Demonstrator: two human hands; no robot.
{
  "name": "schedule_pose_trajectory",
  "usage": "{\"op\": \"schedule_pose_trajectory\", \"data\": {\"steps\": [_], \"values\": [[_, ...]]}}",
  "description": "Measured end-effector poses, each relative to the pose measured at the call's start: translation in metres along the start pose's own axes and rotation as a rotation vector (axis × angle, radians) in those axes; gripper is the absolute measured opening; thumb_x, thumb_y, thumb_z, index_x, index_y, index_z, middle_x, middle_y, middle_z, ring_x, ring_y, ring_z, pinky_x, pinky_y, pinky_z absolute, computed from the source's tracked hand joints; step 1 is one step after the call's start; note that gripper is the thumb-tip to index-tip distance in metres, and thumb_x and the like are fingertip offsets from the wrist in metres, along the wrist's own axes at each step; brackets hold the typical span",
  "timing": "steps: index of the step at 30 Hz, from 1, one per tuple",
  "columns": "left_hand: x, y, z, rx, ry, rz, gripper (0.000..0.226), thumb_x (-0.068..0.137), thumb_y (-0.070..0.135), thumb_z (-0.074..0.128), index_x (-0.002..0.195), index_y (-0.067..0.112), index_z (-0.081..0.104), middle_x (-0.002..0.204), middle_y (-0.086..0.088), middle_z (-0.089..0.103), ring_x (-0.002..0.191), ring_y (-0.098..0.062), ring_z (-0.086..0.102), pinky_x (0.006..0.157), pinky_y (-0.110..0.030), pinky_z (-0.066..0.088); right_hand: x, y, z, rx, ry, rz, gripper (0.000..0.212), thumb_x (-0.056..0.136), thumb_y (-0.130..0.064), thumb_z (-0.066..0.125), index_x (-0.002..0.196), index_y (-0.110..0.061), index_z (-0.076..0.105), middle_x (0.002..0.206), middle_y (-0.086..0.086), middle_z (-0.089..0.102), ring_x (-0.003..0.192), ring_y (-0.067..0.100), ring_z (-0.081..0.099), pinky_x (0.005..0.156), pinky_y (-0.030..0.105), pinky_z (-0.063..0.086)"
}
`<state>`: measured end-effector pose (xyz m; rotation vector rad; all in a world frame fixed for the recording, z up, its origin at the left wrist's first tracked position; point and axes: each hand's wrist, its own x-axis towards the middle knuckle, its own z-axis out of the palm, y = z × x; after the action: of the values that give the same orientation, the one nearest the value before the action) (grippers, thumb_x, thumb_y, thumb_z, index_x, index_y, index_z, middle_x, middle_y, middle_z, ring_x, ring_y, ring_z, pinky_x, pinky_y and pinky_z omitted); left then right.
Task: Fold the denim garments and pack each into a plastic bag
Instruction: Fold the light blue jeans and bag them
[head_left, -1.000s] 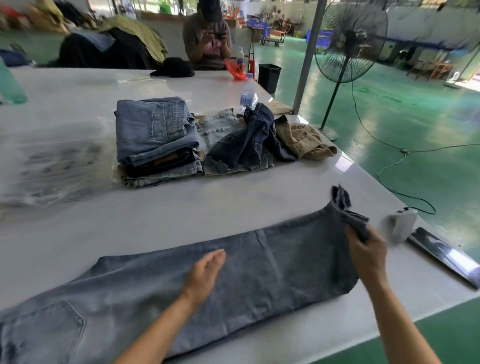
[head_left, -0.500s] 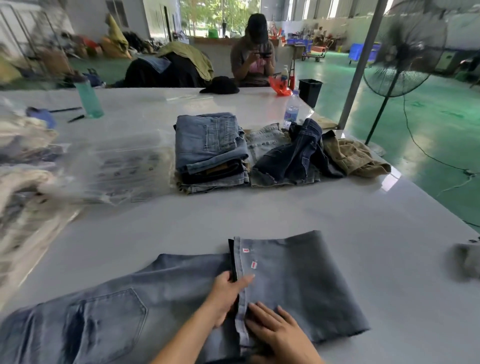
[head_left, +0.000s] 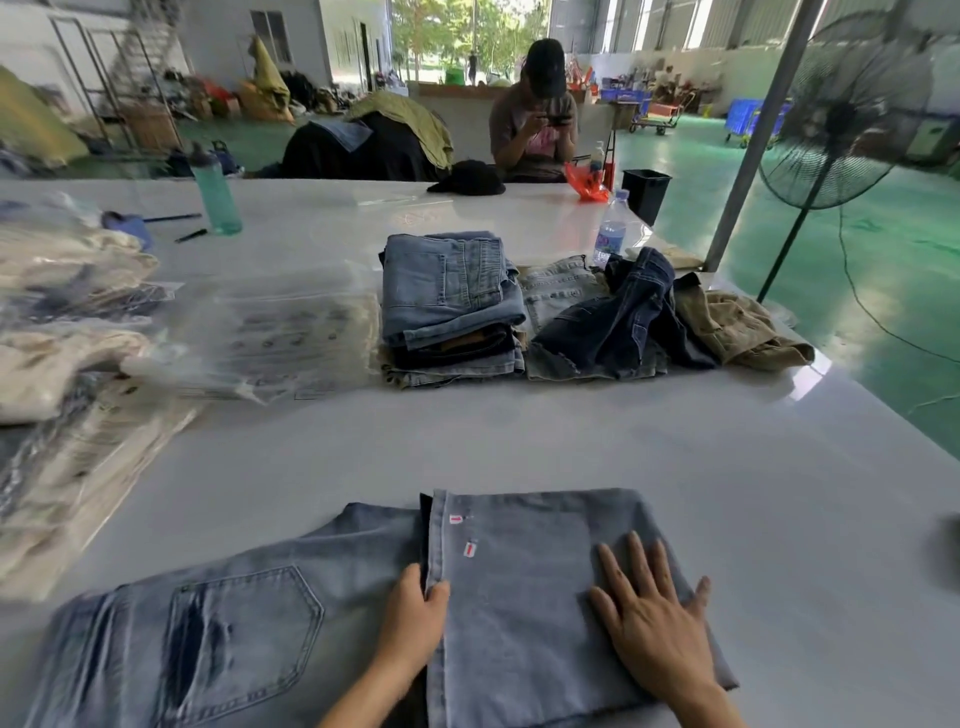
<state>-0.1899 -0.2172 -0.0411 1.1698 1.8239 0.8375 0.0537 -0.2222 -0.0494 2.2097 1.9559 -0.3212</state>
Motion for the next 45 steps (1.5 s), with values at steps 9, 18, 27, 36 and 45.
{"op": "schedule_pose_trajectory", "data": {"steps": [9, 18, 27, 36, 45], "values": [[0.002, -0.003, -0.003, 0.076, 0.012, 0.024, 0.013, 0.093, 0.011, 0.052, 0.103, 0.002, 0.055, 0.102, -0.014, 0.064, 0.095, -0.028, 0.06, 0.07, -0.03, 0.04, 0.029, -0.037, 0.003, 0.022, 0.129, -0.162, 0.06, 0.094, -0.063, 0.012, 0.148, -0.044, -0.007, 0.154, -0.009, -0.027, 0.14, 0.018, -0.029, 0.104, 0.066, -0.019], [0.001, -0.017, -0.008, 0.214, 0.137, 0.047, 0.049, 0.088, 0.033, 0.063, 0.126, 0.012, 0.041, 0.102, -0.003, 0.06, 0.099, -0.025, 0.061, 0.07, -0.027, 0.039, 0.034, -0.011, -0.003, 0.321, 0.306, 0.255, 0.05, 0.097, -0.039, 0.037, 0.144, -0.022, 0.034, 0.156, 0.009, 0.023, 0.143, 0.027, 0.022, 0.111, 0.048, 0.024], [-0.001, -0.022, 0.003, 0.312, 0.156, 0.302, 0.041, 0.09, 0.013, 0.057, 0.122, 0.028, 0.036, 0.093, -0.008, 0.064, 0.08, -0.033, 0.063, 0.064, -0.038, 0.049, 0.051, 0.019, -0.028, 0.657, 0.396, 0.239, 0.04, 0.094, -0.025, 0.055, 0.13, -0.014, 0.044, 0.122, 0.02, 0.058, 0.107, 0.038, 0.058, 0.081, 0.04, 0.045], [0.013, 0.012, 0.05, 0.298, -0.082, 0.428, 0.025, 0.092, 0.023, 0.056, 0.116, 0.015, 0.056, 0.112, -0.005, 0.049, 0.096, -0.017, 0.056, 0.079, -0.013, 0.034, 0.068, 0.071, -0.044, 0.285, 0.31, 0.383, 0.033, 0.096, -0.02, 0.044, 0.128, -0.017, 0.053, 0.12, 0.02, 0.048, 0.112, 0.039, 0.049, 0.091, 0.043, 0.045], [0.009, -0.007, 0.039, 0.407, 0.002, 0.553, 0.045, 0.085, 0.041, 0.062, 0.124, 0.019, 0.055, 0.122, -0.003, 0.044, 0.118, -0.018, 0.046, 0.096, -0.014, 0.027, 0.052, -0.042, 0.003, 0.139, 0.159, -0.247, 0.055, 0.099, -0.054, 0.021, 0.151, -0.039, 0.01, 0.161, -0.006, -0.006, 0.146, 0.013, -0.013, 0.109, 0.063, -0.011]]}}
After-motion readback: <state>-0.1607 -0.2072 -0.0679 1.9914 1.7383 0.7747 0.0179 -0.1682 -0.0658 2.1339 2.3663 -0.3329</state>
